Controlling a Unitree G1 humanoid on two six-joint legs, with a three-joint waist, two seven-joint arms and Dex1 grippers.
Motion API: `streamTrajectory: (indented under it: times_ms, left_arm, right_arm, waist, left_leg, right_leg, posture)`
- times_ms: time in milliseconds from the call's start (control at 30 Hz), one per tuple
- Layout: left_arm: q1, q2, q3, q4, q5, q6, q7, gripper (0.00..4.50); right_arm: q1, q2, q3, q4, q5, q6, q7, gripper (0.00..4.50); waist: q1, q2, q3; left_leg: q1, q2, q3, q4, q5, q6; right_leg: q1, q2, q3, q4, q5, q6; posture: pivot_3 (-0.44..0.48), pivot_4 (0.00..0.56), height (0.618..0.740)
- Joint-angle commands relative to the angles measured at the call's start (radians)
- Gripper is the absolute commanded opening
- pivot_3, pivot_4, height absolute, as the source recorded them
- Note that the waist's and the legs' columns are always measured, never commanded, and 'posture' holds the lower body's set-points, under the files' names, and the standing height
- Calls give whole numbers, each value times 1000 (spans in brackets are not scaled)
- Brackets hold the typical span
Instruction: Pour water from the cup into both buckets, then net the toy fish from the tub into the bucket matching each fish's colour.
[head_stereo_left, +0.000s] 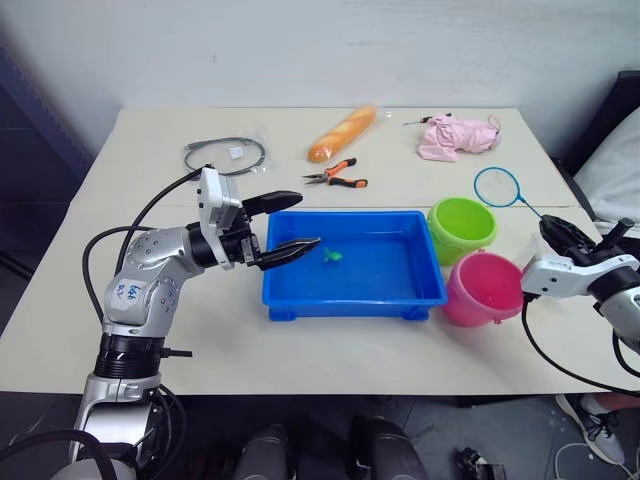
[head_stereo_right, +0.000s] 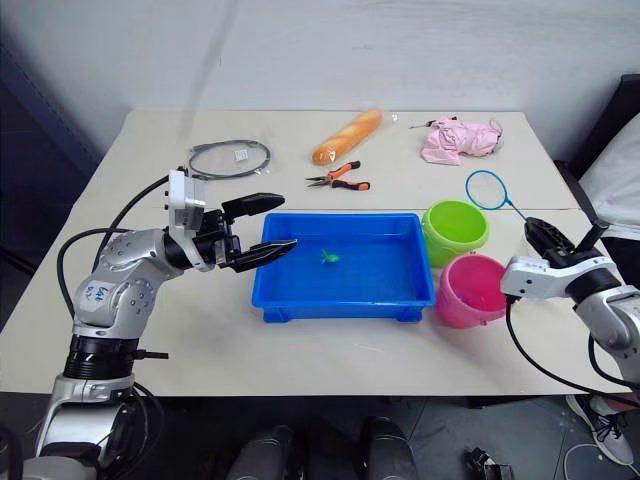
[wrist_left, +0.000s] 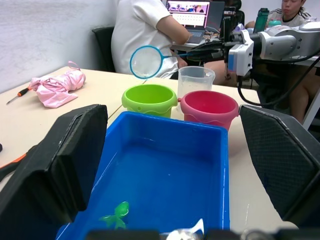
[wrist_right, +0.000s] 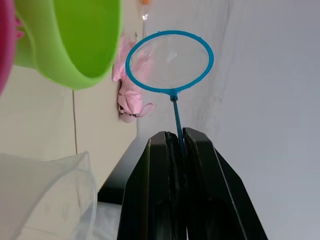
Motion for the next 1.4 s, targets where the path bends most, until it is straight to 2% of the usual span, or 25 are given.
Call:
streamTrajectory:
  times_ms: [33, 100, 133, 233, 300, 467, 533, 733, 1000, 1167, 1400]
  left_arm:
    - [-11, -3, 8, -6, 4, -26, -2, 4485]
    - [-11, -5, 11, -4, 4, -29, -2, 4485]
    - [-8, -5, 14, -6, 2, -29, 0, 4485]
    - [5, -6, 40, -9, -14, -30, 12, 4485]
    - [16, 0, 64, -8, -23, -33, 15, 4485]
    - [89, 73, 125, -6, -16, -51, -18, 4485]
    - [126, 107, 150, -11, -15, -53, -28, 4485]
    - [255, 179, 207, -17, 6, -89, -37, 4485]
    - [423, 215, 263, -46, 25, -135, -19, 4485]
    - [465, 221, 274, -92, 16, -124, 3, 4485]
    - [481, 217, 274, -125, 13, -117, 23, 4485]
  right_arm:
    - [-45, 59, -74, -12, 141, 50, 17, 0]
    - [-61, 90, -92, -16, 218, 65, 59, 0]
    - [-71, 117, -102, -29, 312, 79, 120, 0]
    - [-109, 250, -165, -131, 736, 244, 332, 0]
    - [-126, 291, -200, -225, 914, 391, 410, 0]
    - [-141, 269, -185, -472, 1214, 748, 530, 0]
    - [-153, 239, -150, -535, 1272, 862, 564, 0]
    - [-192, 181, -17, -603, 1281, 1092, 608, 0]
    - [-272, 139, 174, -590, 1193, 1217, 706, 0]
    - [-376, 143, 299, -506, 1071, 1239, 733, 0]
    - [-437, 124, 381, -423, 878, 1087, 782, 0]
  waist:
    - [-1, 0, 0]
    - [0, 0, 0]
    - [0, 0, 0]
    - [1, 0, 0]
    - [0, 0, 0]
    - [-4, 1, 0]
    - [-3, 1, 0]
    - [3, 1, 0]
    - [-3, 1, 0]
    - [-3, 1, 0]
    - [-2, 1, 0]
  left_leg:
    - [0, 0, 0, 0, 0, 0]
    - [0, 0, 0, 0, 0, 0]
    - [0, 0, 0, 0, 0, 0]
    - [0, 0, -1, 0, 0, 0]
    - [0, 1, -2, 1, 0, 0]
    - [0, 1, -2, 1, -1, 2]
    - [0, 1, -2, 0, -1, 2]
    - [0, 1, -3, 1, -4, 3]
    - [-1, 0, -3, 0, -6, 4]
    - [-1, 0, -3, 0, -6, 3]
    - [-2, 0, -3, -1, -7, 3]
  right_leg:
    - [0, 0, 0, 0, 0, 0]
    - [0, 0, 0, 0, 0, 0]
    - [0, 0, 0, 0, 0, 0]
    - [1, 1, 0, 0, 0, 0]
    - [2, 1, -1, 0, 0, 0]
    - [1, -1, -1, 6, 0, 0]
    - [1, -1, -1, 6, 0, -1]
    - [-1, -4, -1, 2, -1, -2]
    - [-2, -6, -2, 0, 0, -2]
    - [-3, -6, -1, -1, -1, -2]
    - [-3, -6, -2, -1, -1, -2]
  posture:
    - [0, 150, 740]
    - [0, 150, 740]
    - [0, 150, 740]
    - [0, 150, 740]
    - [0, 150, 740]
    - [0, 150, 740]
    - [0, 150, 740]
    - [0, 150, 740]
    - [0, 150, 740]
    - [0, 150, 740]
    - [0, 150, 740]
